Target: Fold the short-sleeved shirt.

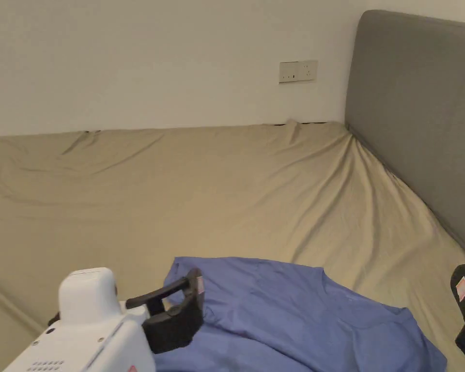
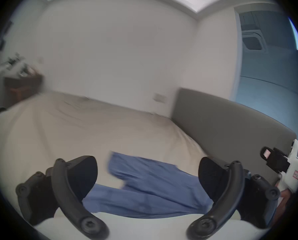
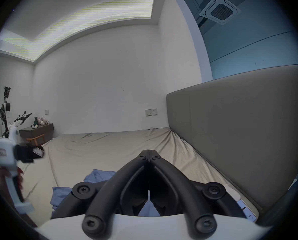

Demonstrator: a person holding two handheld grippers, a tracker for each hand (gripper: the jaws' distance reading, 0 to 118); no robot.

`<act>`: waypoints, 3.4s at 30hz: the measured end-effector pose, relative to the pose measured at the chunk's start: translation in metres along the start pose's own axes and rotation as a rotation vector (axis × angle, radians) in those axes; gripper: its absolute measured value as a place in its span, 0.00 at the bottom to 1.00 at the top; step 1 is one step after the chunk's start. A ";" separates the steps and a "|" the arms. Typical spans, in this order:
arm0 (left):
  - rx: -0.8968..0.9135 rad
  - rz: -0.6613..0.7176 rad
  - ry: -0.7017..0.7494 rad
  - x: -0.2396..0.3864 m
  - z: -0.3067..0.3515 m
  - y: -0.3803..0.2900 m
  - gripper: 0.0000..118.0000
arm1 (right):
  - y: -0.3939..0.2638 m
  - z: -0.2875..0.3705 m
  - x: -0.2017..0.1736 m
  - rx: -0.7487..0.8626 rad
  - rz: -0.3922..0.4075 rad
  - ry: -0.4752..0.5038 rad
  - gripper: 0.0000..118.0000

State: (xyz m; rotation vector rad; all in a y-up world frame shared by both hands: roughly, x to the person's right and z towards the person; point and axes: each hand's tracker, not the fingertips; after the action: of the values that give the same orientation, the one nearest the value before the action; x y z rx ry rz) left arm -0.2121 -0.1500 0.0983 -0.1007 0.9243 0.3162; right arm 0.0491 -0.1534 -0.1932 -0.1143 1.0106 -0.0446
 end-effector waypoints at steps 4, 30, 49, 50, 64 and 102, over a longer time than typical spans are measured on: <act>0.015 0.009 0.206 -0.054 0.058 -0.002 0.11 | -0.005 -0.001 -0.015 -0.012 0.004 0.041 0.02; -0.744 0.177 0.258 -0.078 -0.039 -0.194 0.56 | -0.040 0.000 -0.004 -0.177 0.028 0.008 0.02; -0.742 0.242 0.177 -0.070 0.017 -0.162 0.07 | -0.192 -0.179 0.131 -0.979 -0.309 -0.030 0.93; -0.743 0.248 0.177 -0.069 0.018 -0.163 0.07 | -0.198 -0.184 0.128 -1.006 -0.330 -0.035 0.83; -0.374 0.351 0.039 -0.082 0.069 -0.044 0.07 | -0.031 -0.060 0.046 -0.521 -0.315 0.197 0.05; 0.071 0.093 -0.102 -0.062 -0.159 0.234 0.07 | 0.190 -0.211 -0.030 0.085 -0.037 0.136 0.05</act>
State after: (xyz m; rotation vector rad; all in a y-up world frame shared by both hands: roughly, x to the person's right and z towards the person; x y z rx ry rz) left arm -0.4413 0.0235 0.0637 0.0231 0.8397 0.3711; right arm -0.1488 0.0220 -0.3008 -0.0528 1.1404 -0.1300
